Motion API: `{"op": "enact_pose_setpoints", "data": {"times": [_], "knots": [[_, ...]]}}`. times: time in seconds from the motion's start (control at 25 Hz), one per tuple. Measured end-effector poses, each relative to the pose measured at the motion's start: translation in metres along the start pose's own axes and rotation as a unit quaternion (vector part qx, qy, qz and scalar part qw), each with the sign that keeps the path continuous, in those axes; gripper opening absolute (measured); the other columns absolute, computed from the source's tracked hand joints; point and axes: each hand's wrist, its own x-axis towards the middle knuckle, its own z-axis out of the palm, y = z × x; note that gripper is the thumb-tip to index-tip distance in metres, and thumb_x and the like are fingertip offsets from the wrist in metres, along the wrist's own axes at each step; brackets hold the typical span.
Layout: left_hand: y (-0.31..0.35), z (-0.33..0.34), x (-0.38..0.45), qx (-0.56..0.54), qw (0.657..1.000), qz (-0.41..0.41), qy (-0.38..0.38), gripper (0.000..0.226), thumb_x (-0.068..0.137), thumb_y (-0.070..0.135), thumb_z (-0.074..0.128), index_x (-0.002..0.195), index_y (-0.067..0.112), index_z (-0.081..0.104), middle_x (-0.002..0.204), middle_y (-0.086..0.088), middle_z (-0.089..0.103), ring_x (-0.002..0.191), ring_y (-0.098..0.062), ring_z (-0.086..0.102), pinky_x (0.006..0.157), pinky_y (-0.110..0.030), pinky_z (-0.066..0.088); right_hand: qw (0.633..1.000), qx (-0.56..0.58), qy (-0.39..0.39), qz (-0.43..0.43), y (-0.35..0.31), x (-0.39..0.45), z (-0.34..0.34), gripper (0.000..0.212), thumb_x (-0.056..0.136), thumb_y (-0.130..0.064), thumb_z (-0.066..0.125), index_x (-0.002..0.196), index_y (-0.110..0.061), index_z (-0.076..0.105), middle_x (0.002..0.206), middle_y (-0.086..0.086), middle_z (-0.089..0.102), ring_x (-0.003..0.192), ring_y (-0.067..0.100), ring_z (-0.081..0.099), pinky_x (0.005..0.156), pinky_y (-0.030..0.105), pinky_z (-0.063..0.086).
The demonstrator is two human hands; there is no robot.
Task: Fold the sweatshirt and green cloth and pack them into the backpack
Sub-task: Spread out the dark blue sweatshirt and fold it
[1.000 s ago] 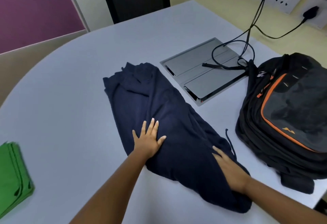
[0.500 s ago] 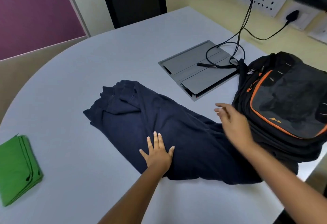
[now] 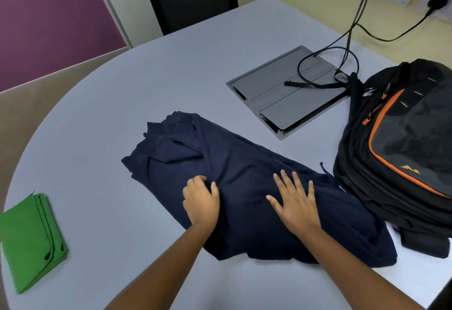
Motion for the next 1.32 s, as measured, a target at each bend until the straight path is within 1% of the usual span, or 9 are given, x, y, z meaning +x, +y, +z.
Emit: {"op": "enact_pose_setpoints", "data": {"times": [0.16,0.32,0.52,0.6,0.72,0.88,1.04,1.2,1.32], "knots": [[0.025,0.009,0.026,-0.182,0.943,-0.268,-0.080,0.039,0.091,0.036,0.052,0.113,0.004,0.050,0.117,-0.011,0.055,0.097,-0.027,0.052,0.081,-0.034,0.042,1.000,-0.007,0.014,0.002,0.003,-0.015,0.009,0.073,0.092,-0.064,0.003,0.140,-0.023,0.039,0.146,0.001,0.043,0.136,0.026,0.036,0.109,0.055,0.023],[0.061,0.010,0.070,-0.330,0.890,-0.296,-0.107,0.031,0.088,0.035,0.060,0.090,0.005,0.054,0.101,-0.010,0.057,0.080,-0.020,0.051,0.076,-0.029,0.040,0.999,-0.007,0.040,0.003,0.001,0.012,-0.001,0.070,0.093,-0.063,0.007,0.139,-0.022,0.040,0.144,0.002,0.045,0.136,0.026,0.034,0.108,0.053,0.016],[0.061,-0.001,0.095,-0.340,0.892,-0.297,-0.001,0.028,0.084,0.021,0.065,0.100,0.006,0.048,0.112,-0.014,0.056,0.085,-0.022,0.051,0.081,-0.030,0.042,0.999,-0.011,0.032,-0.001,0.000,0.002,0.006,0.070,0.093,-0.063,0.008,0.138,-0.021,0.042,0.143,0.002,0.046,0.135,0.025,0.031,0.108,0.052,0.015],[0.058,-0.006,0.114,-0.434,0.829,-0.352,-0.035,0.051,0.079,0.027,0.072,0.117,0.001,0.050,0.116,-0.008,0.059,0.096,-0.023,0.056,0.091,-0.034,0.049,0.999,-0.012,0.033,0.000,0.001,0.006,0.004,0.070,0.093,-0.063,0.008,0.138,-0.021,0.043,0.143,0.002,0.046,0.135,0.025,0.034,0.108,0.052,0.015],[0.062,-0.019,0.126,-0.591,0.722,-0.337,-0.124,0.046,0.074,0.041,0.074,0.108,0.011,0.066,0.106,-0.008,0.071,0.095,-0.024,0.067,0.084,-0.039,0.056,1.000,-0.012,0.028,0.000,-0.001,0.004,0.005,0.071,0.094,-0.062,0.007,0.138,-0.021,0.043,0.143,0.002,0.046,0.135,0.026,0.036,0.108,0.052,0.016],[0.066,-0.037,0.139,-0.545,0.805,-0.220,-0.077,0.033,0.080,0.035,0.070,0.105,0.014,0.064,0.099,-0.003,0.070,0.093,-0.019,0.066,0.076,-0.031,0.054,0.999,-0.018,0.037,-0.005,-0.001,0.005,0.004,0.070,0.094,-0.061,0.006,0.139,-0.021,0.042,0.144,0.001,0.045,0.136,0.028,0.036,0.108,0.052,0.016],[0.029,-0.054,0.171,-0.532,0.809,-0.241,-0.060,0.052,0.077,0.034,0.073,0.119,0.008,0.059,0.112,-0.006,0.067,0.101,-0.021,0.064,0.081,-0.032,0.054,0.999,-0.013,0.035,-0.006,-0.001,0.005,0.004,0.069,0.094,-0.060,0.006,0.139,-0.022,0.040,0.144,0.001,0.045,0.136,0.028,0.036,0.108,0.052,0.017],[0.031,-0.084,0.202,-0.543,0.824,-0.147,-0.062,0.021,0.091,0.019,0.058,0.111,0.013,0.058,0.110,-0.006,0.065,0.097,-0.018,0.063,0.074,-0.031,0.055,0.999,-0.016,0.035,-0.010,-0.001,0.006,0.004,0.069,0.094,-0.061,0.006,0.140,-0.022,0.040,0.145,0.001,0.043,0.137,0.028,0.035,0.109,0.053,0.018],[0.039,-0.110,0.226,-0.511,0.853,-0.099,-0.016,0.026,0.094,0.008,0.050,0.119,0.010,0.054,0.112,-0.008,0.062,0.097,-0.021,0.061,0.077,-0.034,0.054,0.999,-0.017,0.038,-0.013,-0.001,0.005,0.003,0.069,0.094,-0.060,0.007,0.140,-0.022,0.040,0.145,0.001,0.043,0.137,0.028,0.034,0.109,0.054,0.020]]}}
